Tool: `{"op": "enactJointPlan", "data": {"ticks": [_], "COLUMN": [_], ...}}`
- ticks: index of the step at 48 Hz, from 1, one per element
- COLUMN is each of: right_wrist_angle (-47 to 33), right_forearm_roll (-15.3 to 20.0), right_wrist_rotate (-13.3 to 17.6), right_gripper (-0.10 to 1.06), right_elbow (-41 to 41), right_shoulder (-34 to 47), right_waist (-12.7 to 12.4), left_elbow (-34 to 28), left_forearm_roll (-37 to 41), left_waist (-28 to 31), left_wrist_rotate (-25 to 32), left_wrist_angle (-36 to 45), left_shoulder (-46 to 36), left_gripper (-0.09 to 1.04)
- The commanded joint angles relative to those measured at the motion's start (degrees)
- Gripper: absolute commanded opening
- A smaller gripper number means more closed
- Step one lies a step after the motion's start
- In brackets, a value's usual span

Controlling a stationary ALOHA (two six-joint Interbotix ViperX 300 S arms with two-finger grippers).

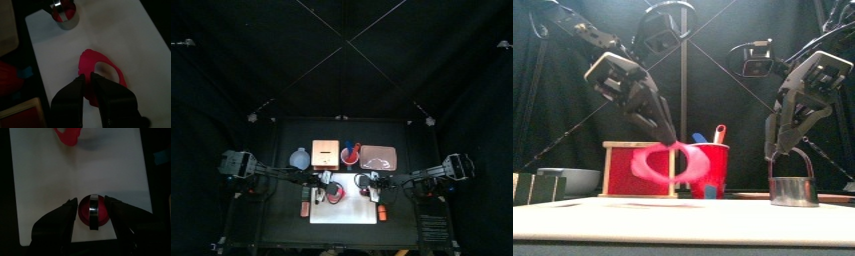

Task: Get the cutter from the drawer then cut the dough then place the extra dough in the bowl
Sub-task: Place the extra dough in the bowl

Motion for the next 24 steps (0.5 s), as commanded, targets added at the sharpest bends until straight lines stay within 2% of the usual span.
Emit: {"op": "enactJointPlan", "data": {"ticks": [1, 24], "right_wrist_angle": [-0.18, -0.18], "right_forearm_roll": [0.09, 0.09], "right_wrist_rotate": [0.09, 0.09], "right_gripper": [0.83, 0.83], "right_elbow": [-0.35, 0.09], "right_shoulder": [-0.7, -0.35], "right_waist": [0.0, -0.18], "left_elbow": [1.23, 9.67], "left_forearm_roll": [0.35, 7.38], "left_waist": [1.23, 11.87], "left_wrist_rotate": [0.0, 0.09], "left_wrist_angle": [-2.11, -4.66], "left_shoulder": [-5.45, -23.91], "left_gripper": [0.57, 0.57]}}
